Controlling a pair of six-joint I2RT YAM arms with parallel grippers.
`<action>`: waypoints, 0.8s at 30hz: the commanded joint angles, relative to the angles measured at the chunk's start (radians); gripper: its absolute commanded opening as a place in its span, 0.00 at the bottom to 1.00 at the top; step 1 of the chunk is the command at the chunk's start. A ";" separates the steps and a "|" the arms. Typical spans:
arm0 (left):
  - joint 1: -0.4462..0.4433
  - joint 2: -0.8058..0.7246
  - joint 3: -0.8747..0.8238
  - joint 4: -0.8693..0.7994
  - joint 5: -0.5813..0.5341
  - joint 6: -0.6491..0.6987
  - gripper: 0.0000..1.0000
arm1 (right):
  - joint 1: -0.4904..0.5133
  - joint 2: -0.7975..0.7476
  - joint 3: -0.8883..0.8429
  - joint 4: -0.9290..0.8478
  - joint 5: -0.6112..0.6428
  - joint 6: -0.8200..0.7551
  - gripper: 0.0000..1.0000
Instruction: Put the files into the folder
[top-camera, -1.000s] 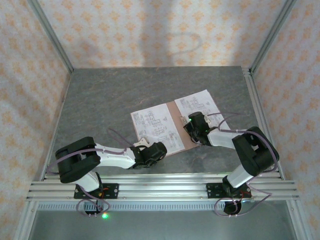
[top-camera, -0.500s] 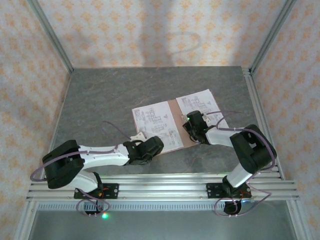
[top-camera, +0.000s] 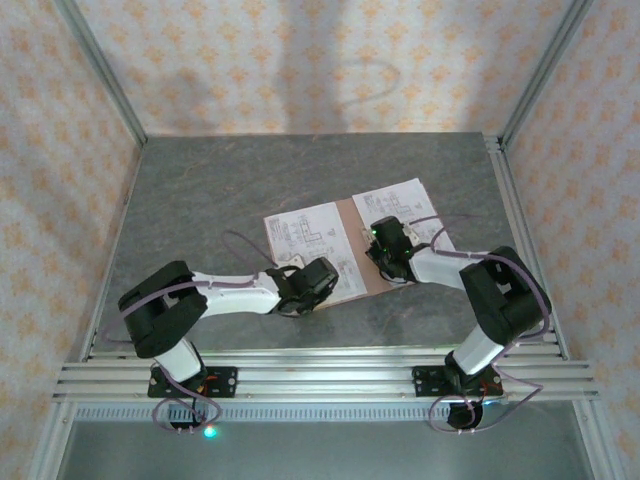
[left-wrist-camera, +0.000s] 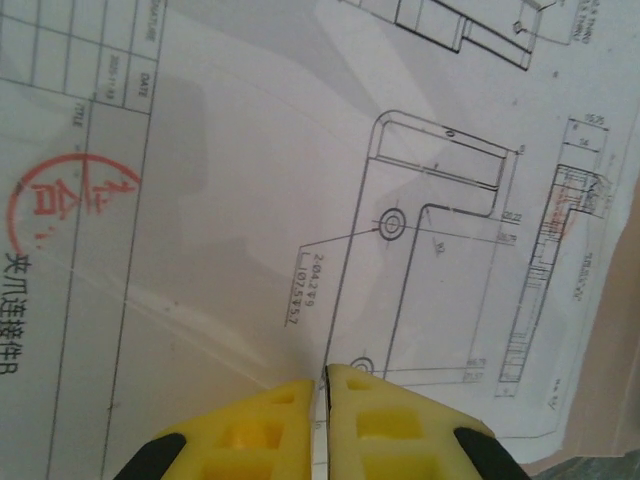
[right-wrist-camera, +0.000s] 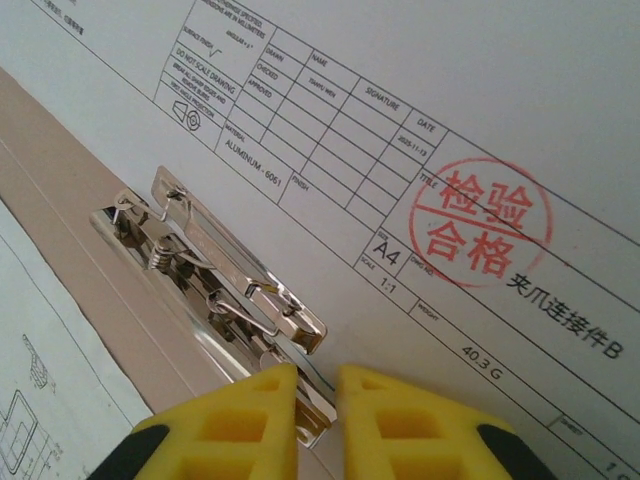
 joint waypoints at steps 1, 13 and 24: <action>0.002 0.013 0.023 -0.038 -0.007 0.034 0.11 | -0.013 0.081 -0.065 -0.351 0.014 -0.029 0.16; 0.003 0.021 0.017 -0.038 -0.012 0.040 0.10 | -0.014 0.133 -0.024 -0.379 0.022 -0.056 0.12; 0.010 0.017 0.019 -0.042 -0.018 0.053 0.10 | -0.013 0.196 -0.022 -0.375 0.013 -0.084 0.11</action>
